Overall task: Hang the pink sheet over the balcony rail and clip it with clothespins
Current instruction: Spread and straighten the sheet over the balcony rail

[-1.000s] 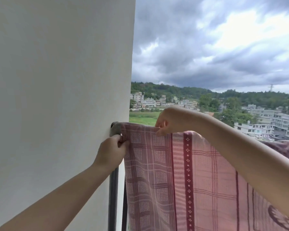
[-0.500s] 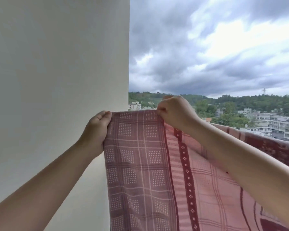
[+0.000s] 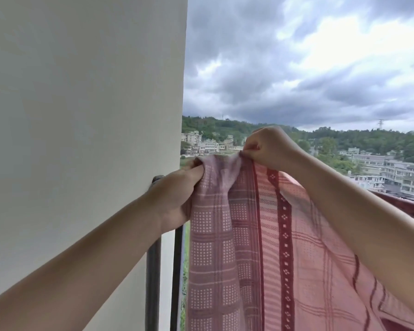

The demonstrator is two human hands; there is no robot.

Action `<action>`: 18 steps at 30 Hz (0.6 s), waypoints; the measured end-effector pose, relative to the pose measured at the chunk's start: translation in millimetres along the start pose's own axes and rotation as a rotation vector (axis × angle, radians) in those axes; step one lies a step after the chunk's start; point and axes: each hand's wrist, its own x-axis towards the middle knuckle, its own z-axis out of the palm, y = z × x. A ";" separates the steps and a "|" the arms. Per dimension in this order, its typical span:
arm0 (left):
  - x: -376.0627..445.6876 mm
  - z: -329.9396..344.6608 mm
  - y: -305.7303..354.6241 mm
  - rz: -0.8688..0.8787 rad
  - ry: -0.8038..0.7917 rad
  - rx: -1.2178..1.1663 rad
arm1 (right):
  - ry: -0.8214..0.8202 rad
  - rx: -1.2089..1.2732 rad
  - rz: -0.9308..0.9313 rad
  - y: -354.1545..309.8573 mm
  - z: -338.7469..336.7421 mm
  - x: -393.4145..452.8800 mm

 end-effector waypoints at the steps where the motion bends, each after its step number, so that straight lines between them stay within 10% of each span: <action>1: -0.8 -4.7 2.9 -0.002 0.044 0.003 | -0.001 0.002 0.000 0.8 -0.2 0.4; 9: 33.1 -81.5 22.1 0.230 0.873 -0.003 | 0.037 0.003 0.047 -18.2 -0.2 3.5; 18: 82.0 -92.5 56.3 0.441 0.872 1.180 | -0.087 -0.209 0.171 -20.3 20.3 46.4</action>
